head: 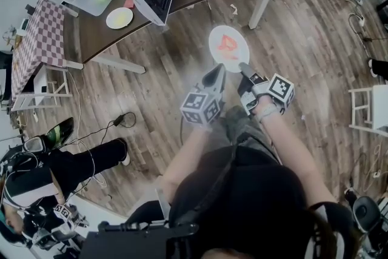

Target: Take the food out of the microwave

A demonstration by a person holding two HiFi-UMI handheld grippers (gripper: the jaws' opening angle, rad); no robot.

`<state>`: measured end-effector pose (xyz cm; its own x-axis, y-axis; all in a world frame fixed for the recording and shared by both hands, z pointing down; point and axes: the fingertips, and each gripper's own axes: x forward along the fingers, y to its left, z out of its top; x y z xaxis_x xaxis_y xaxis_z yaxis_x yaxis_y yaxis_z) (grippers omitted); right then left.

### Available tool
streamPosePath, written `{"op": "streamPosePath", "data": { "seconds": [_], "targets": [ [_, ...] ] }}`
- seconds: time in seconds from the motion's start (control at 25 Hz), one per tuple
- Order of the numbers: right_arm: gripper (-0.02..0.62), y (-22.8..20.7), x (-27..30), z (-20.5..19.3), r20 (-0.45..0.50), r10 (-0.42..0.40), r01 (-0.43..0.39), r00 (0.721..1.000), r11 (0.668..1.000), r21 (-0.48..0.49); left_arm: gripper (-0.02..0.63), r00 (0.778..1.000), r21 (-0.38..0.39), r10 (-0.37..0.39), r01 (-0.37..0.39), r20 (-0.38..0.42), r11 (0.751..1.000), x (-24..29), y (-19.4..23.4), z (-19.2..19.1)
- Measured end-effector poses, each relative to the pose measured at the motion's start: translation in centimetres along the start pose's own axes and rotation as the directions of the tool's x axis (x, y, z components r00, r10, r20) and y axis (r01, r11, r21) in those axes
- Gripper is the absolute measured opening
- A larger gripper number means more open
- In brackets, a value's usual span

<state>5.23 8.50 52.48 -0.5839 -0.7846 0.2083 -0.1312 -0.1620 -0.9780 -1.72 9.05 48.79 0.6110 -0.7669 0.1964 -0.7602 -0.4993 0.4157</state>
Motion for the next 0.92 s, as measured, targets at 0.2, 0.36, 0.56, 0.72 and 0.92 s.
{"op": "streamPosePath", "data": {
  "seconds": [0.2, 0.36, 0.56, 0.72, 0.92],
  "targets": [
    [0.026, -0.1, -0.1, 0.8, 0.009, -0.005, 0.005, 1.000, 1.000, 0.010, 0.000, 1.000, 0.001, -0.003, 0.003, -0.002, 1.000, 0.6, -0.4, 0.1],
    [0.026, -0.4, -0.1, 0.9, 0.009, -0.007, 0.007, 1.000, 1.000, 0.015, 0.000, 1.000, -0.003, 0.000, 0.000, -0.006, 1.000, 0.7, -0.3, -0.2],
    [0.026, -0.4, 0.7, 1.5, 0.000, -0.010, 0.010, 1.000, 1.000, 0.021, 0.000, 1.000, -0.010, 0.012, -0.012, -0.009, 1.000, 1.6, 0.4, 0.1],
    [0.026, -0.6, 1.4, 2.2, -0.010, -0.017, 0.017, 1.000, 1.000, 0.025, 0.000, 1.000, -0.016, 0.024, -0.025, -0.010, 1.000, 2.6, 1.0, 0.2],
    [0.026, -0.3, 3.0, 3.4, -0.017, -0.013, 0.013, 1.000, 1.000, 0.026, 0.000, 0.999, -0.021, 0.035, -0.035, -0.010, 0.999, 4.1, 2.2, 1.0]
  ]
}}
